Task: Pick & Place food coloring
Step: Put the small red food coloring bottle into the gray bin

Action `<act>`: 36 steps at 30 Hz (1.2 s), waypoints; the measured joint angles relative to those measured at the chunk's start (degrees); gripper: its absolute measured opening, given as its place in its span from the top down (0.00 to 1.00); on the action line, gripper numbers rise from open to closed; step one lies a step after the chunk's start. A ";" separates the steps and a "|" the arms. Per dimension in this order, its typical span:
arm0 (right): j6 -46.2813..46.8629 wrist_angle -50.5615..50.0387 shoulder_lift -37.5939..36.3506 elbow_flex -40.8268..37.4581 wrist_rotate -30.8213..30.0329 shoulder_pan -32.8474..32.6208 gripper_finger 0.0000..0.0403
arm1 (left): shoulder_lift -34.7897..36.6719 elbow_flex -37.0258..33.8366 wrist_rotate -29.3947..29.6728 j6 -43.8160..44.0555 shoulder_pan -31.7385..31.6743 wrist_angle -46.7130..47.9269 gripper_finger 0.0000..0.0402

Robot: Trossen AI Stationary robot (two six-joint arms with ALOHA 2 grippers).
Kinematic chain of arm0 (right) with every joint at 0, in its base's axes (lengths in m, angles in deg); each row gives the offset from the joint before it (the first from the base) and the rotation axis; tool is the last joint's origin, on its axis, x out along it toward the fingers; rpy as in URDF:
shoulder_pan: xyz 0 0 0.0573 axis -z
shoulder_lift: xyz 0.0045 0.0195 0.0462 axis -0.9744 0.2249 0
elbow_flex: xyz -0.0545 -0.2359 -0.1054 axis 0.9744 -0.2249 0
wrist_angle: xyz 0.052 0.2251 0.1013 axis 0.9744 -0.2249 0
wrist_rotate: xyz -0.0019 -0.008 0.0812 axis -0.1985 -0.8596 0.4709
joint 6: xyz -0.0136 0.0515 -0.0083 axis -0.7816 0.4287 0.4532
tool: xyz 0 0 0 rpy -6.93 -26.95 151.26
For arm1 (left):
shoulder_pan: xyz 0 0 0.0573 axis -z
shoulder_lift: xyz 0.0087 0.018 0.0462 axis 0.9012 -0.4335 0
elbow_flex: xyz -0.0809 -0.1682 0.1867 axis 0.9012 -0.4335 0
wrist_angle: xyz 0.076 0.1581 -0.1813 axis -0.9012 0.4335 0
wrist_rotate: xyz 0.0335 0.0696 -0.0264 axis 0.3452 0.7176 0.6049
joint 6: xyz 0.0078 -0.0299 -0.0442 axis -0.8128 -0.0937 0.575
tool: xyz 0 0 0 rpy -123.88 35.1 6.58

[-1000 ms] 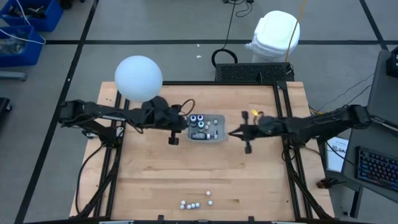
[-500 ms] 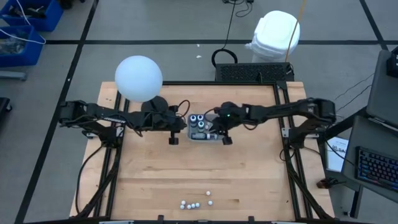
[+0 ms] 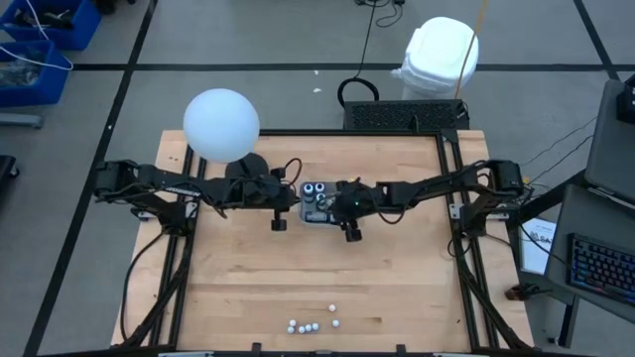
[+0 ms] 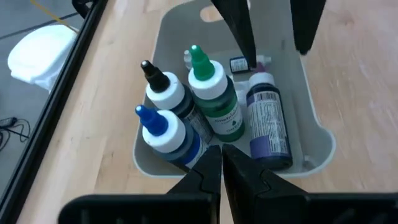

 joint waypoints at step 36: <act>-1.96 5.43 5.46 -0.07 -5.51 -0.20 0.57 | -0.02 0.07 -0.15 0.96 0.02 -0.24 0.94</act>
